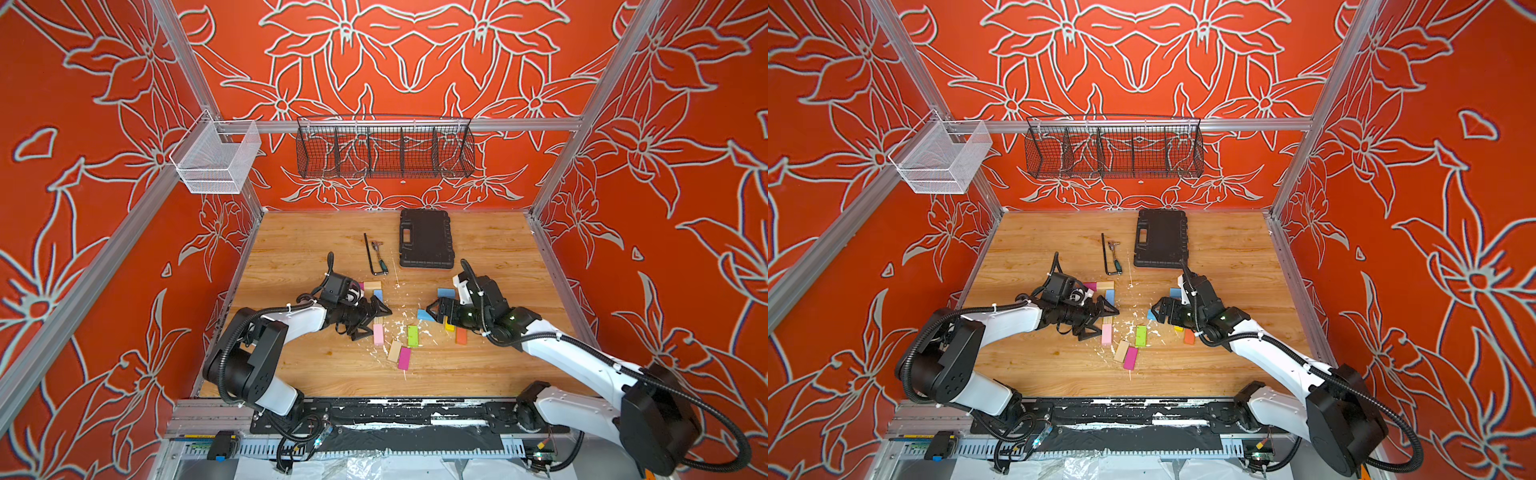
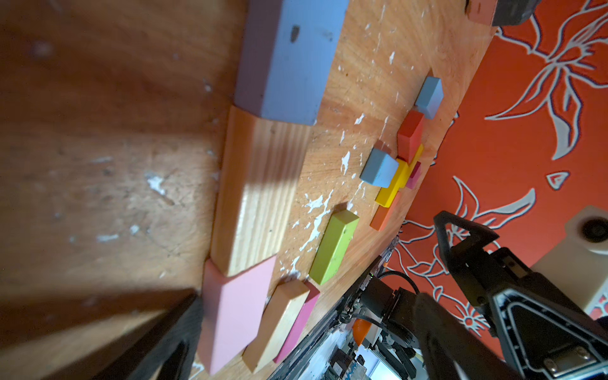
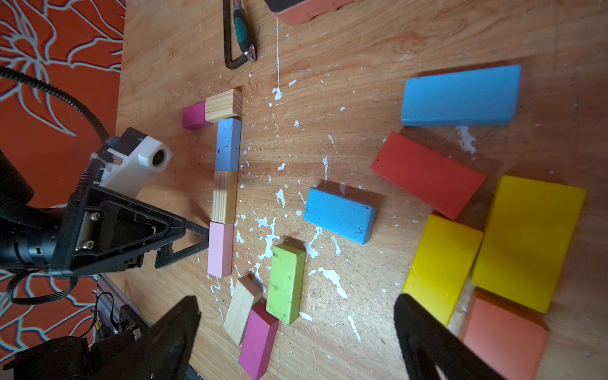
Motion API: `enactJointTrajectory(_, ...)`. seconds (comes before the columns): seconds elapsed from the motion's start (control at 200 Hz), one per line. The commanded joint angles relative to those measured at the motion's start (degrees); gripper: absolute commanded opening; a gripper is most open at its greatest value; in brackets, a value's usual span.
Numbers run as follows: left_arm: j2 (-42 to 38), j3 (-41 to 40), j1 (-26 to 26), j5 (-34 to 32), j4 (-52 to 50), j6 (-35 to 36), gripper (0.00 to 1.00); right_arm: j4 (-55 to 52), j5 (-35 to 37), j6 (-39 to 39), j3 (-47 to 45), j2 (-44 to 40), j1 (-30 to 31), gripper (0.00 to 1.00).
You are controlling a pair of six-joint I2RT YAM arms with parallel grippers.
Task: Assemble the number 7 with building blocks
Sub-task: Assemble the building block at the center of the board.
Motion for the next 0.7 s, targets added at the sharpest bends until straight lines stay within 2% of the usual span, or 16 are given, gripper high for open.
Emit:
enactJointTrajectory(0.0, 1.2, 0.2, -0.3, -1.0, -1.5, 1.4, 0.98, 0.9, -0.6, 0.9, -0.6, 0.6, -0.4, 0.95)
enactJointTrajectory(0.245, 1.6, 0.3, -0.3, -1.0, -1.8, 1.6, 0.98, 0.9, -1.0, 1.0, -0.3, 1.7, -0.4, 0.95)
enactJointTrajectory(0.39, 0.0, 0.3, -0.2, -1.7, -4.1, 2.6, 0.98, -5.6, 1.0, -0.6, 2.9, 3.9, -0.4, 0.92)
enactJointTrajectory(0.596, -7.7, 3.3, 0.6, -5.5, -14.3, 7.3, 0.98, -15.9, 1.1, -6.2, 12.0, 12.0, -0.2, 0.83)
enactJointTrajectory(0.696, -12.0, 7.4, 2.0, -6.9, -21.9, 11.7, 0.98, -20.9, 1.5, -9.4, 17.0, 17.2, 0.5, 0.79)
